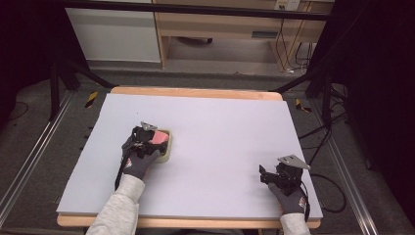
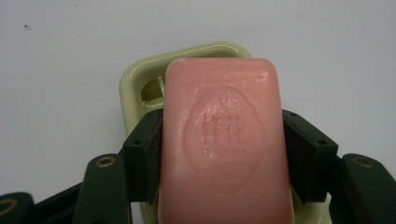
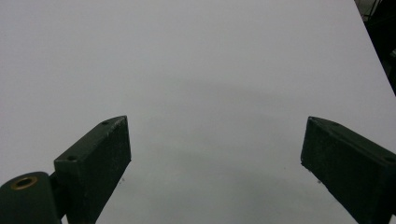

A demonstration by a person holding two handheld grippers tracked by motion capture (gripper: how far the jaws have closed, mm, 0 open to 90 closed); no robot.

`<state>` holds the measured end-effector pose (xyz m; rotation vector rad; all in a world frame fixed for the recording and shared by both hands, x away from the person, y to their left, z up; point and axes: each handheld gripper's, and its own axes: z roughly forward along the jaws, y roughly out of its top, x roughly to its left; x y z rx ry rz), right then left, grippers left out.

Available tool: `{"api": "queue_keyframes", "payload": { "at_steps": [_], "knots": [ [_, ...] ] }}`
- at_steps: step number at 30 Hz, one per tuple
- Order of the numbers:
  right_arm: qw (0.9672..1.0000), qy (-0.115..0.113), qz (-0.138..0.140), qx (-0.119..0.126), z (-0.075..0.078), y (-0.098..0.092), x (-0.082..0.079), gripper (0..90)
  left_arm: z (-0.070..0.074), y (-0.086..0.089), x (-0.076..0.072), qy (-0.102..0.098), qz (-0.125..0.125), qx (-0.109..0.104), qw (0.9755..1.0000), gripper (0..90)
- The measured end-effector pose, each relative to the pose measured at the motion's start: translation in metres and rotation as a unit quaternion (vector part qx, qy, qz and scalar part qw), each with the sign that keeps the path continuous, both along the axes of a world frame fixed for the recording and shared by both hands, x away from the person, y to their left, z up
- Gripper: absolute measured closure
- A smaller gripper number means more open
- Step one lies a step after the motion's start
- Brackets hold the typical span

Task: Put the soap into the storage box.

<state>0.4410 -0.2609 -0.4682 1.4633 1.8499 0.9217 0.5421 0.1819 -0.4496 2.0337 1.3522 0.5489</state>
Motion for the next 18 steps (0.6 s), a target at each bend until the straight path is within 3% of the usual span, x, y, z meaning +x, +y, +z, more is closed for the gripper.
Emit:
{"api": "queue_keyframes", "payload": {
  "at_steps": [18],
  "knots": [
    [1.0, 0.0, -0.002, -0.001, 0.0, 0.0002, -0.0001, 8.6, -0.0033, -0.0019, 0.0, 0.003, 0.003, 0.005, 1.0, 37.1]
  ]
}}
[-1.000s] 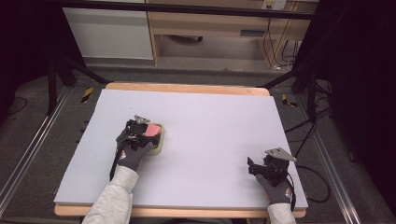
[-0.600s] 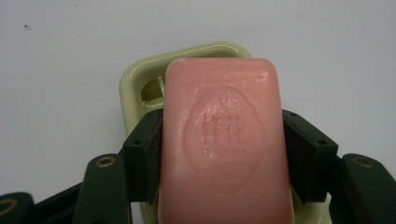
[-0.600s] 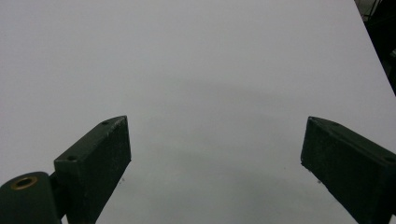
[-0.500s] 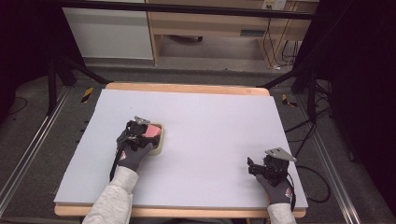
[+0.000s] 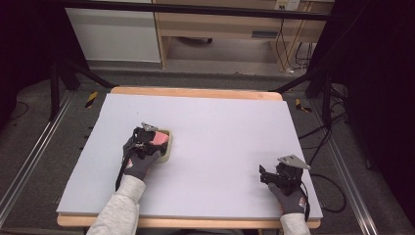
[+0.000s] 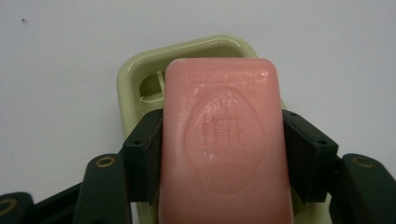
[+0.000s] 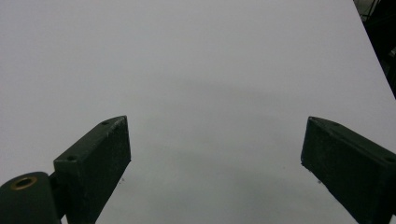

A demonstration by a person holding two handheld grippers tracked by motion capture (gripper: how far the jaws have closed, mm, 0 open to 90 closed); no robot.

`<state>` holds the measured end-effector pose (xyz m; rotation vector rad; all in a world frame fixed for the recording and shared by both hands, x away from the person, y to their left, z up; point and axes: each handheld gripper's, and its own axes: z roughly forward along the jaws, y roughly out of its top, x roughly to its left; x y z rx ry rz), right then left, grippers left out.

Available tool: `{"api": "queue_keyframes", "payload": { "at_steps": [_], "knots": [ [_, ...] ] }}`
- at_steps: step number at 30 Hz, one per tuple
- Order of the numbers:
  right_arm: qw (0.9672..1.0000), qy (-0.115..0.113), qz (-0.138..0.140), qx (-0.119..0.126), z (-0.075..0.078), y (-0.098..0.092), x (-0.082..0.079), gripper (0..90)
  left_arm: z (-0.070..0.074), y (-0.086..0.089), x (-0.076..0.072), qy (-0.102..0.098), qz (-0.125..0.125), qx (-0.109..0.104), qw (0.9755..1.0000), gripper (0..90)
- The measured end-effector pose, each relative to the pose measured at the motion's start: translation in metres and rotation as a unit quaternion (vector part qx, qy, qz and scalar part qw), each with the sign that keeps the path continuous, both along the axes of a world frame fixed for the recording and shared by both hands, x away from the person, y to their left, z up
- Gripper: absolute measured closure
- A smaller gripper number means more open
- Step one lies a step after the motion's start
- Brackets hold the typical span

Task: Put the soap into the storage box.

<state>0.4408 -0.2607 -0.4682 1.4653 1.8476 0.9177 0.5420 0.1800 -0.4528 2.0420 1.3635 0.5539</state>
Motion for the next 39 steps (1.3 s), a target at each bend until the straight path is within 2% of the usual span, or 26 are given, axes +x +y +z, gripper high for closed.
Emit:
{"api": "queue_keyframes", "payload": {
  "at_steps": [7, 13, 17, 23, 31, 34, 39],
  "knots": [
    [1.0, -0.001, 0.0, -0.001, 0.0, 0.0, 0.0, 8.5, 0.001, 0.001, 0.0, 0.0, -0.001, 0.0, 1.0, 36.7],
    [1.0, -0.002, -0.001, -0.001, 0.0, 0.0, 0.0, 8.4, 0.007, 0.006, -0.004, -0.011, -0.007, -0.015, 0.9998, 35.0],
    [1.0, -0.001, -0.001, -0.001, 0.0, 0.0, 0.0, 8.4, 0.013, 0.01, -0.009, -0.017, -0.015, -0.015, 0.9996, 33.5],
    [1.0, -0.003, -0.005, 0.002, 0.001, -0.002, -0.001, 8.4, 0.025, 0.017, -0.021, -0.034, -0.036, -0.035, 0.9982, 30.8],
    [0.9999, -0.002, -0.009, 0.003, 0.001, -0.004, -0.001, 8.3, 0.031, 0.031, -0.041, -0.053, -0.064, -0.049, 0.9953, 26.6],
    [0.9999, -0.002, -0.012, 0.007, 0.001, -0.007, -0.002, 8.3, 0.032, 0.041, -0.049, -0.059, -0.062, -0.058, 0.9946, 26.5],
    [0.9999, 0.003, -0.015, 0.006, -0.001, -0.01, -0.003, 8.1, 0.027, 0.059, -0.06, -0.063, -0.054, -0.051, 0.9953, 25.9]
  ]
}}
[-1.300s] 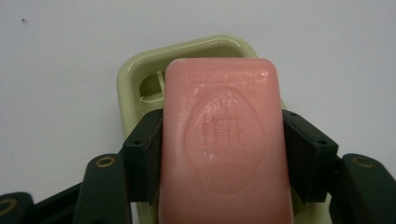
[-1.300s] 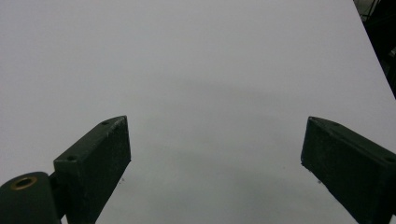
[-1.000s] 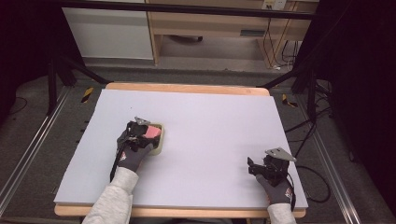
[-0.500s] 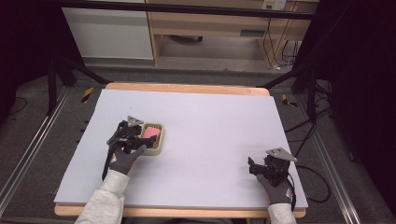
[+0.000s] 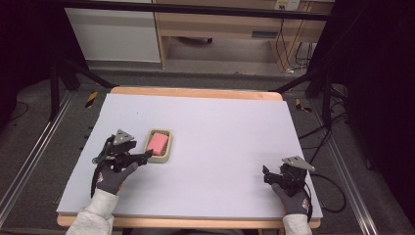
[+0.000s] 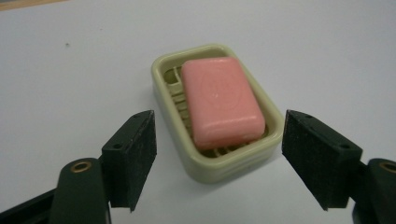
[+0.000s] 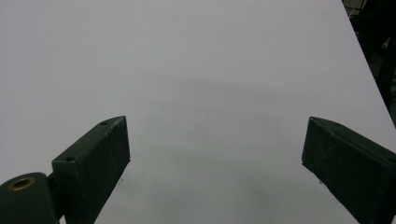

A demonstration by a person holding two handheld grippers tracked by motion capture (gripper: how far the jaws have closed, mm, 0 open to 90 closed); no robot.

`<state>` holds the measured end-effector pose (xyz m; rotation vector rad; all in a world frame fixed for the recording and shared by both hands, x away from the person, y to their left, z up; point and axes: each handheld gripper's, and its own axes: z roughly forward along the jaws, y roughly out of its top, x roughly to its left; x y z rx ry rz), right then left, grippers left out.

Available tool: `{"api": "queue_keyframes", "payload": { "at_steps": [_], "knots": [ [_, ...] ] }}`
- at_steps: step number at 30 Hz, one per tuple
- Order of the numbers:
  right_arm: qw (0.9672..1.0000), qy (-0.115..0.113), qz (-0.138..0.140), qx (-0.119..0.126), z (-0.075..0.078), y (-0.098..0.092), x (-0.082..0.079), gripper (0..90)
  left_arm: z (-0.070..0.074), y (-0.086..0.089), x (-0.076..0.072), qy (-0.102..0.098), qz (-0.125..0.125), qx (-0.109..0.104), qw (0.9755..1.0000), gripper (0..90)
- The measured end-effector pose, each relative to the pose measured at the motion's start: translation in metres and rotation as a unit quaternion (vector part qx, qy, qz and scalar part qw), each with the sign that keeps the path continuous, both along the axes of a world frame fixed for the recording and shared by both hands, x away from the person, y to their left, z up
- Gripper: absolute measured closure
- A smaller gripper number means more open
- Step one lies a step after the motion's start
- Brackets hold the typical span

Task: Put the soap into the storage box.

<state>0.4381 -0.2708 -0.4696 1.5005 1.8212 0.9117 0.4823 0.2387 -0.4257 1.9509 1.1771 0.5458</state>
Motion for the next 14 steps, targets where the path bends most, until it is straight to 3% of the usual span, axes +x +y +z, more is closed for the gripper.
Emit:
{"api": "queue_keyframes", "payload": {
  "at_steps": [14],
  "knots": [
    [0.9999, 0.001, -0.008, -0.011, -0.001, -0.003, -0.002, 7.0, -0.026, 0.046, -0.022, 0.003, 0.054, 0.008, 0.9985, 26.4]
  ]
}}
